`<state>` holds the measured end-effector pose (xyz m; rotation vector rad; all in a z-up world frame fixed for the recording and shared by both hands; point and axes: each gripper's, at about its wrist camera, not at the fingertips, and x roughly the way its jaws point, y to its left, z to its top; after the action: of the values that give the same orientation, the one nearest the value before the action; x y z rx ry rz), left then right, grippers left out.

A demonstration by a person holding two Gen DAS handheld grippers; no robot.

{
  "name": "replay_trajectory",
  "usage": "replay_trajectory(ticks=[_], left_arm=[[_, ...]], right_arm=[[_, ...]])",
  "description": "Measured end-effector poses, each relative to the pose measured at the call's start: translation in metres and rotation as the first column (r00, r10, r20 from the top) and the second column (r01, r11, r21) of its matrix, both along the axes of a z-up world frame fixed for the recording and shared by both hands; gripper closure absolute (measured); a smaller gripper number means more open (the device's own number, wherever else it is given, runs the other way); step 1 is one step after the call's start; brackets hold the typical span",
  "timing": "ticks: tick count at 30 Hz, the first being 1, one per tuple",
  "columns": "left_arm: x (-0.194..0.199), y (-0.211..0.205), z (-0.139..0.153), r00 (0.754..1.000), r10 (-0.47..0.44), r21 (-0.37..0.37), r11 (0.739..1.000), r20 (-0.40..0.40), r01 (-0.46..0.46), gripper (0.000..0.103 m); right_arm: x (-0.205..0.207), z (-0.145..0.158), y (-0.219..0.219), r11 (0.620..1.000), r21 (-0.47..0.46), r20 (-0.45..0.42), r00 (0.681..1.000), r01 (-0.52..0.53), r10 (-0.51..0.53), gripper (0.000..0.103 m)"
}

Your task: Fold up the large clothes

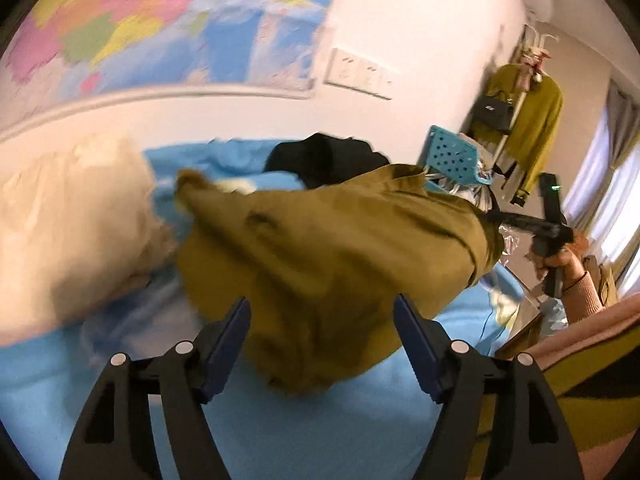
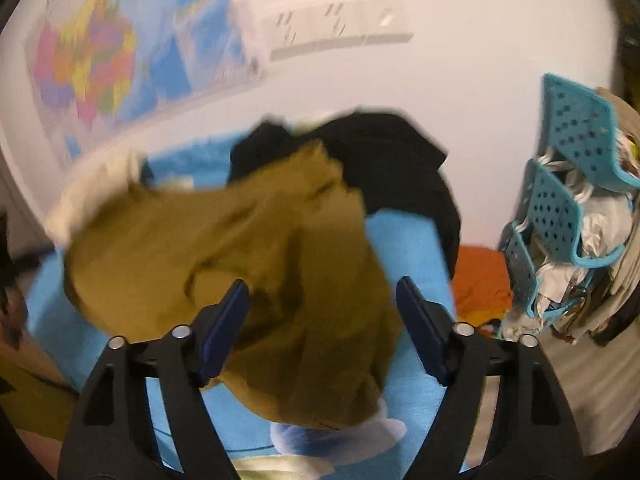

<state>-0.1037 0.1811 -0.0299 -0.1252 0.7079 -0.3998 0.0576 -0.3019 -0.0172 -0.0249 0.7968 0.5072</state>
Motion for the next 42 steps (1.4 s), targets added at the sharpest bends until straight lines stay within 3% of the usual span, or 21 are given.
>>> replay_trajectory(ticks=[2,3,5,7,10,12,14,15,17,21,26,28,29,30,31,32,34,35,37,40,42], left_arm=[[0.014,-0.017,-0.011,1.000,-0.017,0.046,0.999,-0.019,0.018,0.034],[0.024,-0.025,-0.020,0.998,-0.001,0.080,0.997,-0.056,0.005,0.044],[0.037,-0.030,-0.046,0.990,0.030,0.121,0.993,-0.138,-0.013,0.047],[0.035,-0.021,-0.059,0.988,0.027,0.083,0.996,-0.154,-0.014,0.047],[0.031,-0.012,-0.061,0.988,0.033,0.041,0.999,-0.152,-0.027,0.049],[0.028,-0.012,-0.058,0.988,0.024,0.048,0.999,-0.151,-0.017,0.049],[0.026,-0.013,-0.049,0.989,0.007,0.050,0.999,-0.146,0.000,0.046],[0.023,-0.013,-0.042,0.991,-0.002,0.045,0.999,-0.131,0.008,0.042],[0.019,-0.011,-0.024,0.998,0.004,0.058,0.998,-0.069,0.000,0.035],[0.024,-0.010,0.003,1.000,-0.001,0.057,0.998,0.026,-0.001,0.026],[0.056,-0.030,-0.013,0.999,-0.001,0.101,0.995,-0.038,0.005,0.026],[0.065,-0.036,-0.029,0.996,0.001,0.127,0.992,-0.086,0.010,0.026],[0.069,-0.038,-0.040,0.993,0.003,0.136,0.991,-0.121,0.014,0.026],[0.070,-0.038,-0.047,0.991,0.001,0.130,0.991,-0.137,0.017,0.026],[0.070,-0.038,-0.053,0.990,-0.002,0.122,0.992,-0.142,0.020,0.025],[0.068,-0.037,-0.057,0.991,-0.002,0.117,0.993,-0.131,0.017,0.025],[0.064,-0.032,-0.057,0.992,-0.003,0.091,0.996,-0.127,0.014,0.026],[0.062,-0.030,-0.057,0.992,-0.005,0.081,0.997,-0.128,0.016,0.027],[0.057,-0.024,-0.055,0.992,-0.015,0.064,0.998,-0.126,0.024,0.028],[0.048,-0.013,-0.042,0.994,-0.007,0.031,0.999,-0.105,0.011,0.029],[0.038,-0.001,-0.031,0.997,0.032,-0.001,0.999,-0.071,-0.032,0.021]], right_arm=[[0.013,-0.013,0.000,1.000,0.021,-0.058,0.998,-0.007,0.008,0.086],[0.017,-0.012,-0.008,0.996,0.089,-0.071,0.997,-0.003,0.009,0.094],[0.016,0.001,-0.038,0.971,0.232,-0.056,0.998,0.053,-0.041,0.101],[0.014,0.007,-0.073,0.923,0.371,-0.055,0.995,0.103,-0.089,0.101],[0.025,-0.020,-0.071,0.948,0.281,-0.142,0.984,0.149,-0.113,0.101],[0.032,-0.033,-0.075,0.934,0.309,-0.210,0.971,0.181,-0.119,0.091],[0.028,-0.022,-0.080,0.929,0.321,-0.178,0.975,0.187,-0.135,0.079],[0.026,-0.014,-0.081,0.929,0.318,-0.148,0.978,0.191,-0.151,0.057],[0.022,0.007,-0.077,0.938,0.291,-0.071,0.982,0.187,-0.174,0.034],[0.046,0.023,-0.031,0.981,0.177,-0.003,0.997,0.082,-0.082,0.030],[0.111,-0.007,0.029,0.998,0.062,-0.138,0.990,0.001,0.007,0.030],[0.130,-0.025,0.044,0.998,0.048,-0.231,0.972,-0.031,0.041,0.036],[0.135,-0.030,0.048,0.999,0.027,-0.255,0.966,-0.034,0.040,0.050],[0.140,-0.036,0.052,0.999,-0.023,-0.260,0.965,-0.027,0.020,0.076],[0.144,-0.042,0.052,0.998,-0.052,-0.269,0.963,-0.022,0.007,0.092],[0.146,-0.044,0.048,0.999,-0.003,-0.301,0.953,-0.035,0.032,0.101],[0.144,-0.035,0.031,0.995,0.100,-0.299,0.954,-0.003,0.033,0.102],[0.142,-0.024,0.011,0.975,0.221,-0.294,0.955,0.028,0.039,0.102],[0.138,-0.014,-0.019,0.938,0.336,-0.292,0.956,0.091,0.012,0.101],[0.121,-0.015,-0.028,0.970,0.217,-0.303,0.952,0.114,-0.044,0.079],[0.095,-0.007,-0.036,0.963,0.247,-0.271,0.962,0.105,-0.035,0.037]])
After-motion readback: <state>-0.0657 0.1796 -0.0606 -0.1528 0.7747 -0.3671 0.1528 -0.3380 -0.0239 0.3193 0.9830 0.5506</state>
